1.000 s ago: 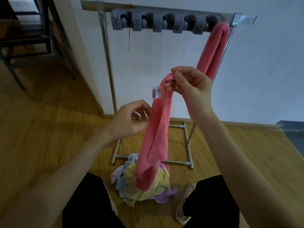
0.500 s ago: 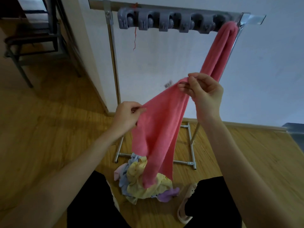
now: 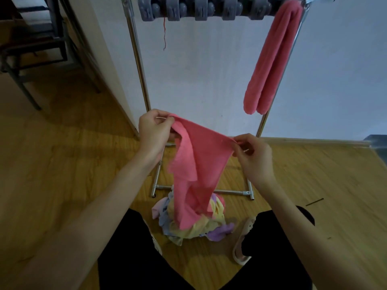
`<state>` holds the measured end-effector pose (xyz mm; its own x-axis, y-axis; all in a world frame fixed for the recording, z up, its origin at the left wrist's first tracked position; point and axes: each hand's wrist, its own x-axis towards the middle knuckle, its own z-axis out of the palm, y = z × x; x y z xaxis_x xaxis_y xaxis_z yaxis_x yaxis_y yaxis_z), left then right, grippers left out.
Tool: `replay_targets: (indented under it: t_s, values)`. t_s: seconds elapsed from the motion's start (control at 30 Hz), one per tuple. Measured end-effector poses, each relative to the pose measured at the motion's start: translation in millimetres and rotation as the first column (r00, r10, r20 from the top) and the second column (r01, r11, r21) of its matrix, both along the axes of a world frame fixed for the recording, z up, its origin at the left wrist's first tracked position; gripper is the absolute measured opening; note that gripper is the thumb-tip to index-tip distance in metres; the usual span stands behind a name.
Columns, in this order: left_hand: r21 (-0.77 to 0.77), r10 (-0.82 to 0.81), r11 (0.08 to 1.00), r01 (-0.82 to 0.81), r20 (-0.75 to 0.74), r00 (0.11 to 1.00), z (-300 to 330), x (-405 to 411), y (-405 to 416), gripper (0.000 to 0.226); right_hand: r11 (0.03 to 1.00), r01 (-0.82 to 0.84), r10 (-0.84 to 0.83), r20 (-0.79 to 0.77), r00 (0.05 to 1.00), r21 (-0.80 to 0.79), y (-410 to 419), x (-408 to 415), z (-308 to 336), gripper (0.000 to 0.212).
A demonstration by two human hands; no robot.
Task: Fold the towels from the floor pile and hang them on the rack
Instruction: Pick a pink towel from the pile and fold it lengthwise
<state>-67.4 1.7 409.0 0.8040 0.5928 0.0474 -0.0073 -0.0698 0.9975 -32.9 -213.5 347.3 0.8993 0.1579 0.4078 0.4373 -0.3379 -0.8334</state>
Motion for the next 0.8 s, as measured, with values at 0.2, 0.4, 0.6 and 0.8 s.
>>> replay_targets:
  t_s: [0.2,0.4,0.6,0.8]
  values:
    - [-0.049,0.037,0.998,-0.036,0.001,0.999,5.7,-8.4,-2.3,0.005,0.994,0.033,-0.001,0.283,0.959,-0.108,15.1,-13.1,-17.1,0.01]
    - [-0.131,0.083,0.988,-0.076,0.045,0.996,9.0,-16.1,-5.6,0.004,0.951,-0.071,0.2,0.421,0.885,-0.302,31.3,-36.3,-38.1,0.011]
    - [-0.18,0.066,0.982,-0.053,0.066,0.996,9.4,-22.2,-12.0,0.004,0.928,-0.205,0.306,0.323,0.896,-0.31,51.9,-43.4,-35.8,0.033]
    - [-0.196,0.052,0.98,-0.033,0.093,0.994,11.9,-24.0,-15.7,0.004,0.975,-0.144,0.174,0.185,0.967,-0.169,71.1,-42.1,-22.9,0.048]
